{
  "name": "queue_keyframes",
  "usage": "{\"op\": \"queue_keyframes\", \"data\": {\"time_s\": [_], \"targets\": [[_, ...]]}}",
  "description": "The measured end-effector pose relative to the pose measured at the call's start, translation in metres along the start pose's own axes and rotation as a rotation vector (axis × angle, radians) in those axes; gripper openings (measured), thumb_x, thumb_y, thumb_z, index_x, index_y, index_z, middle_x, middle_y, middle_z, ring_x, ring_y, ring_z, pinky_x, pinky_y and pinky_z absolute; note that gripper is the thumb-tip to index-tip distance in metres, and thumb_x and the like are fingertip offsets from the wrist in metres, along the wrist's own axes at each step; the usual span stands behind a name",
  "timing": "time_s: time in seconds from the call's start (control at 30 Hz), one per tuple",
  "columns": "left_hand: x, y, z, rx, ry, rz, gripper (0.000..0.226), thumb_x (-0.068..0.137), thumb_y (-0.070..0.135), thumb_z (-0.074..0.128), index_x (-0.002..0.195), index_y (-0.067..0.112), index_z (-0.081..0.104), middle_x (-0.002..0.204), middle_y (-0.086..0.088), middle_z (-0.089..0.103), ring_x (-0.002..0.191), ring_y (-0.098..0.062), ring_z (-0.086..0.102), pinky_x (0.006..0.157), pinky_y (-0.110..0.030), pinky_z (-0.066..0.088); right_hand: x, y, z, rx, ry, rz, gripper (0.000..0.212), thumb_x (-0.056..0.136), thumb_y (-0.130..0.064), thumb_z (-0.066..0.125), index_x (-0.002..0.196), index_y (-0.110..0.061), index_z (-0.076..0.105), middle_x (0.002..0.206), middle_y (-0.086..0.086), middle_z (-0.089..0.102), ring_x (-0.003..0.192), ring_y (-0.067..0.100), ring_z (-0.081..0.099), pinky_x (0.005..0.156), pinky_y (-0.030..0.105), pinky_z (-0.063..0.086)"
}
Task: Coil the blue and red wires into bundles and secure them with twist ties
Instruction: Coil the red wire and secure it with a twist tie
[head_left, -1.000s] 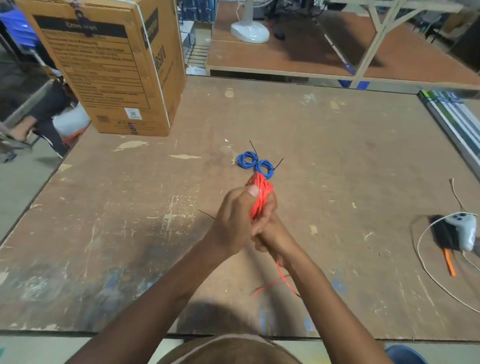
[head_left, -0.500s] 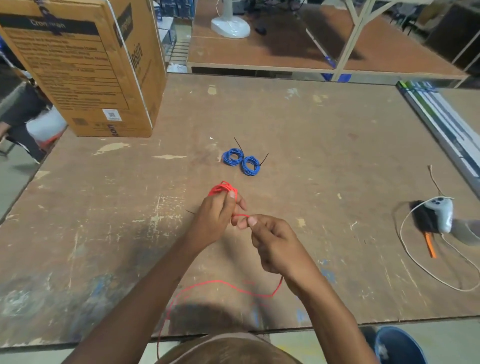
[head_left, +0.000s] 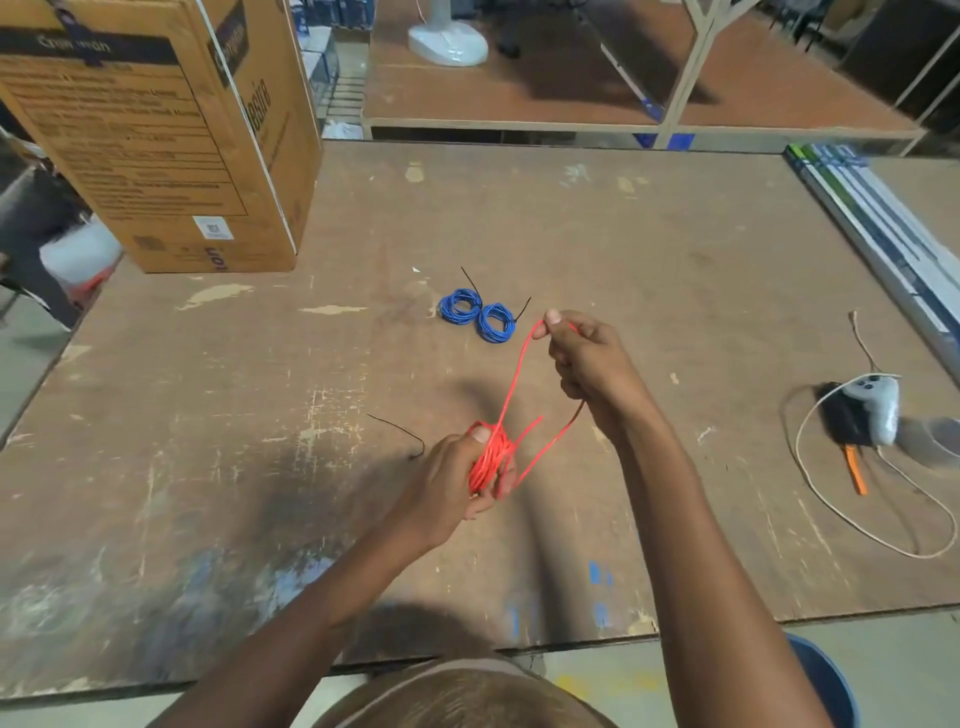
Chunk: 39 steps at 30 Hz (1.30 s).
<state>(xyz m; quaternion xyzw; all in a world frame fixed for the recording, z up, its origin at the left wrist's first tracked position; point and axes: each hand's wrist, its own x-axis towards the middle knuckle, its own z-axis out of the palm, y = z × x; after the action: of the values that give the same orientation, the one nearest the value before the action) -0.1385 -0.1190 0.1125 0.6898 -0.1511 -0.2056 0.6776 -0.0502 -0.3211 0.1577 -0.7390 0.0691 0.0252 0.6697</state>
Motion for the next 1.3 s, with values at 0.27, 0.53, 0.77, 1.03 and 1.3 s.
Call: {"op": "queue_keyframes", "data": {"time_s": [0.27, 0.53, 0.77, 1.03, 1.3], "targets": [[0.003, 0.031, -0.001, -0.018, 0.175, 0.163, 0.077, 0.1, 0.055, 0.026, 0.064, -0.007, 0.052, 0.042, -0.002, 0.04, 0.042, -0.026, 0.036, 0.052, -0.041, 0.037, -0.03, 0.075, 0.037, -0.225, -0.158, -0.048, 0.019, 0.103, -0.014, 0.066, 0.089, -0.01, 0.077, 0.069, 0.01, 0.06, 0.065, 0.009, 0.053, 0.062, 0.03, 0.045], [0.038, 0.042, -0.008, -0.467, 0.204, 0.184, 0.083, 0.101, 0.045, 0.018, 0.077, -0.018, 0.066, 0.033, 0.002, 0.03, 0.034, -0.015, 0.029, 0.053, -0.035, 0.033, -0.091, 0.083, 0.08, -0.438, -0.213, -0.164, 0.039, 0.108, -0.032, 0.056, 0.073, -0.048, 0.06, 0.064, -0.011, 0.063, 0.064, 0.003, 0.06, 0.069, 0.027, 0.045], [0.065, 0.023, -0.037, -0.292, 0.443, 0.187, 0.08, 0.105, 0.043, 0.018, 0.084, -0.01, 0.074, 0.036, 0.002, 0.036, 0.036, -0.019, 0.034, 0.053, -0.037, 0.035, -0.11, 0.066, 0.066, -0.418, -0.14, -0.179, 0.021, 0.113, -0.035, 0.056, 0.099, -0.031, 0.07, 0.069, -0.013, 0.059, 0.06, 0.017, 0.051, 0.065, 0.035, 0.045], [0.054, -0.015, -0.04, 0.339, 0.432, 0.21, 0.061, 0.115, 0.032, 0.019, 0.098, 0.02, 0.076, 0.054, -0.007, 0.056, 0.052, -0.018, 0.057, 0.069, -0.023, 0.045, -0.114, 0.026, 0.047, -0.087, -0.374, 0.233, 0.027, 0.113, -0.027, 0.054, 0.119, -0.005, 0.07, 0.066, -0.007, 0.05, 0.039, 0.0, 0.034, 0.041, 0.014, 0.028], [0.024, -0.025, -0.046, 0.802, 0.13, -0.107, 0.076, 0.098, 0.055, 0.029, 0.156, 0.009, 0.046, 0.161, -0.01, 0.045, 0.144, -0.027, 0.045, 0.112, -0.026, 0.028, -0.09, -0.02, -0.017, -0.223, -0.457, 0.093, 0.027, 0.113, -0.016, 0.052, 0.107, -0.013, 0.078, 0.062, -0.014, 0.046, 0.045, 0.002, 0.03, 0.043, 0.013, 0.027]]}}
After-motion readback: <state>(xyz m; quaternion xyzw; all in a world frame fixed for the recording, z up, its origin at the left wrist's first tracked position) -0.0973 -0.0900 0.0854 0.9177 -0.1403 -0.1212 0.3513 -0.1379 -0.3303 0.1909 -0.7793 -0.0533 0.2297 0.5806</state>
